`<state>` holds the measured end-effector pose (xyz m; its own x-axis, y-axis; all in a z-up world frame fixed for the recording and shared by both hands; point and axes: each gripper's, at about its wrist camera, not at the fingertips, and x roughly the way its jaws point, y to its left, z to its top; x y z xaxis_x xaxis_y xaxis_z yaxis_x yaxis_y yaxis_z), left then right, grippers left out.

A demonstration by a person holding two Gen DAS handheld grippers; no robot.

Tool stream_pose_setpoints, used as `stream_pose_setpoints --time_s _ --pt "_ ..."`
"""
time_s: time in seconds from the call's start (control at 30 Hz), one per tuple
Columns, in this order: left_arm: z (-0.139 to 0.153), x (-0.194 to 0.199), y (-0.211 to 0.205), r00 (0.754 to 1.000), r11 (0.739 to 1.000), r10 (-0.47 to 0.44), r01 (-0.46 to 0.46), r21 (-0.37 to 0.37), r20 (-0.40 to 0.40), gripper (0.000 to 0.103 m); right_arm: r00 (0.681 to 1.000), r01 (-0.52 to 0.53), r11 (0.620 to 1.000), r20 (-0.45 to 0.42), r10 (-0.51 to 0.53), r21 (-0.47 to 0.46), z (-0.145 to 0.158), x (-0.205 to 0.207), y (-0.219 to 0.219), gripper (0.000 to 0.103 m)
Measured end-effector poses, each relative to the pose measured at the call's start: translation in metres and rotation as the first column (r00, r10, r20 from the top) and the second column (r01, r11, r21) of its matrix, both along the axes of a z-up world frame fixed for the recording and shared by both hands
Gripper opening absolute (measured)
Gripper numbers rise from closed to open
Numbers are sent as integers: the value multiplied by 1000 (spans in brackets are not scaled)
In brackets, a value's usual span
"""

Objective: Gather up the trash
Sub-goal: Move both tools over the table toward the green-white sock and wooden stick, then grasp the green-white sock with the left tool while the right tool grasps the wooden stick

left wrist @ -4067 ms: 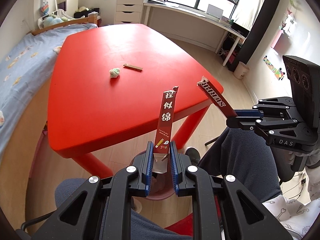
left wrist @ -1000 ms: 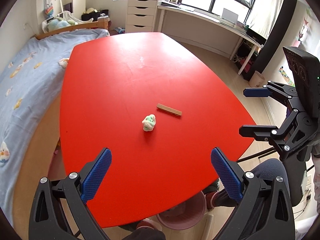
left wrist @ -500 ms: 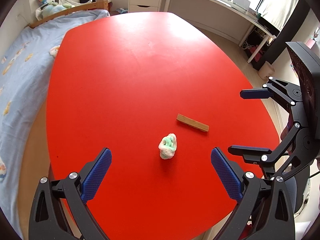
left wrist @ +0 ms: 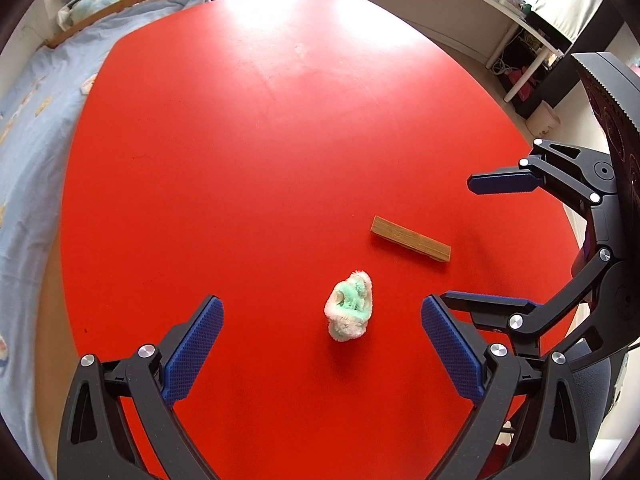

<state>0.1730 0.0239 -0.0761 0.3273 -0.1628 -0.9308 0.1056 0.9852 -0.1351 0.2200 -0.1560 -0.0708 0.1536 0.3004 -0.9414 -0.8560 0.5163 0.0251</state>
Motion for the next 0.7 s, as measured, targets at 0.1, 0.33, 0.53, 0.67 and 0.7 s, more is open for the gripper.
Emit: stream_pose_setpoints --time_s 0.1,0.33,0.53,0.67,0.7 --pt "-4 3 -1 1000 1000 -6 6 7 -10 80 1000 -4 1000 1 4 -8 -4 1 3 76" --pt "-9 4 -3 1000 999 -26 26 30 -13 62 1000 -7 1000 3 7 -5 -9 4 6 65" --pt "-8 5 -5 999 997 -43 43 66 1 42 1000 -8 1000 15 8 4 -9 5 9 50" --pt "-8 5 -6 999 995 -50 49 82 3 24 1000 -22 1000 14 22 7 -8 3 13 37" --pt "-7 5 -5 999 995 -50 50 84 3 22 1000 -23 1000 12 23 7 -8 2 13 33"
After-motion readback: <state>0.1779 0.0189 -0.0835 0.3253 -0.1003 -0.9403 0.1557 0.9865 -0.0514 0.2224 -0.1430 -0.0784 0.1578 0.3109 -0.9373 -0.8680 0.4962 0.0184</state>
